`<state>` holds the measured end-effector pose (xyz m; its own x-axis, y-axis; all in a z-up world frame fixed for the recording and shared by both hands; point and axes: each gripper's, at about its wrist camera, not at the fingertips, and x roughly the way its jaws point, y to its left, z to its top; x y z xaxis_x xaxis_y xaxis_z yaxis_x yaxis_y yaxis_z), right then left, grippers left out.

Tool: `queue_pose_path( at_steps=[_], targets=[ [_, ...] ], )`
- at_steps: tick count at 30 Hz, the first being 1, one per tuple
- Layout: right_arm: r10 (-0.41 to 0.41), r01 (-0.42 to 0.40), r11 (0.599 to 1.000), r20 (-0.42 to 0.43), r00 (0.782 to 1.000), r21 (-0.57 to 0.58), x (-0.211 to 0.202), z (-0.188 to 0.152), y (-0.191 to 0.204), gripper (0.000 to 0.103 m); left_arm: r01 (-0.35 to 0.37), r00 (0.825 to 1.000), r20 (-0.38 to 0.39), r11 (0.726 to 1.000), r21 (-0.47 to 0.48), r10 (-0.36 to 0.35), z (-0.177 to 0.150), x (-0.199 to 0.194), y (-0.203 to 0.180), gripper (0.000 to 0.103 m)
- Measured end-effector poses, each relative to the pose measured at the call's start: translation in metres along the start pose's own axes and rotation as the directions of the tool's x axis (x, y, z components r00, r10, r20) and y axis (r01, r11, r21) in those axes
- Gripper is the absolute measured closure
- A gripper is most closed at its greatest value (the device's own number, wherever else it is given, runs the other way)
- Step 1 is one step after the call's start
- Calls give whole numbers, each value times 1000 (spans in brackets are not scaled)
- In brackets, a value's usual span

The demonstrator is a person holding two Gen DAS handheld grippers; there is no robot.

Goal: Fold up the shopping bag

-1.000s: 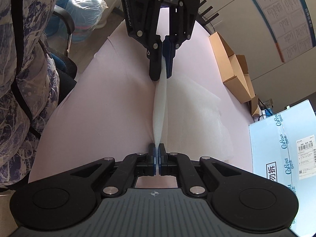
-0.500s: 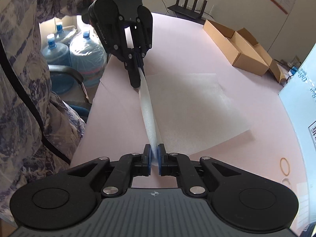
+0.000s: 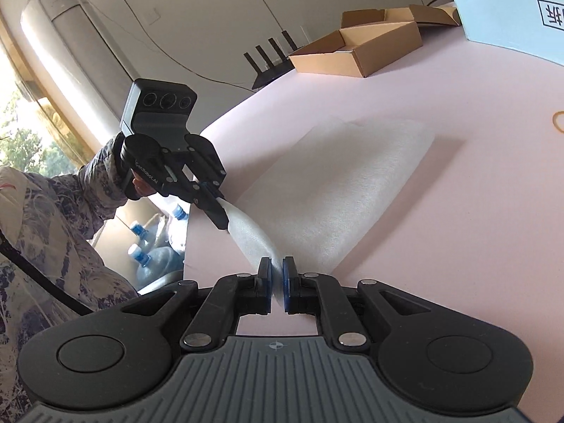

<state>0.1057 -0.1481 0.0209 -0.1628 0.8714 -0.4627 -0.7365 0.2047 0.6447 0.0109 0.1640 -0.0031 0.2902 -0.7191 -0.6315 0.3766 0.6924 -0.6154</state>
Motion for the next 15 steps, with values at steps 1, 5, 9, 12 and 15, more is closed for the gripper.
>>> queue_pose_path(
  at_steps=[1, 5, 9, 12, 15],
  targets=[
    [12, -12, 1000, 14, 1000, 29, -1, -2, -4, 97, 13, 1000, -4, 1000, -12, -13, 0, 0, 2, 99],
    [5, -9, 996, 53, 999, 93, -5, -10, -8, 99, 67, 998, -8, 994, -81, -68, -1, -3, 16, 99],
    [-6, -5, 990, 83, 997, 141, -11, -16, -8, 99, 122, 992, 7, 982, -143, -122, -4, -2, 28, 99],
    [0, -20, 981, 104, 995, 191, -14, -19, -13, 100, 138, 990, 30, 976, -167, -135, -5, 1, 30, 99],
    [-7, -18, 973, 107, 994, 229, -13, -18, -16, 100, 133, 991, 51, 978, -163, -126, -8, 0, 28, 99]
  ],
)
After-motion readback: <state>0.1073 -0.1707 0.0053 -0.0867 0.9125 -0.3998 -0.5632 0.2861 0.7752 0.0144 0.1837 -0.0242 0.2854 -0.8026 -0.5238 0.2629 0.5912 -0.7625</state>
